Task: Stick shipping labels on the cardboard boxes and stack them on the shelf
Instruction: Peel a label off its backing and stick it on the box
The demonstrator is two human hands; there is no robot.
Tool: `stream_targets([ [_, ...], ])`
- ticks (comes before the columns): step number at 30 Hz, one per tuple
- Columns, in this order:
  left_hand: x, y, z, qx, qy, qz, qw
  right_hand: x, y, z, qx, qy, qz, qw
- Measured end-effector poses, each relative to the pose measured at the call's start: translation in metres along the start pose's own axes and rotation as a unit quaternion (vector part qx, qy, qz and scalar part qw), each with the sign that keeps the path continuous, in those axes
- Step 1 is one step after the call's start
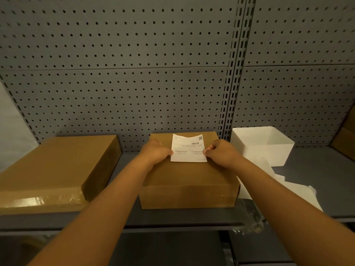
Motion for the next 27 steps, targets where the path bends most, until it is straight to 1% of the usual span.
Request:
stream_targets([
  [9,0.0012,-0.0021,-0.0047,-0.012,0.007,-0.023,1.0,0.002,-0.0002,-0.0045,-0.003,-0.002,0.041,0.999],
  [17,0.0035,-0.0012,-0.0062,-0.005,0.027,-0.03,0.999,0.0019,-0.0024,-0.0055,-0.009,0.019,0.087,0.996],
  [27,0.0036,0.0001,-0.0099,0.004,0.056,-0.068,0.996,0.0026,-0.0021,-0.0076,-0.011,0.021,0.1,0.995],
])
Point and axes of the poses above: each hand's wrist, its own z-axis away from the middle knuckle, its own x-axis out of the palm, y = z × x, the point moved 6 cm from there along -z, towards the middle knuckle, and after that the axes turned 2 degrees about -x, right-handed, at the moved point
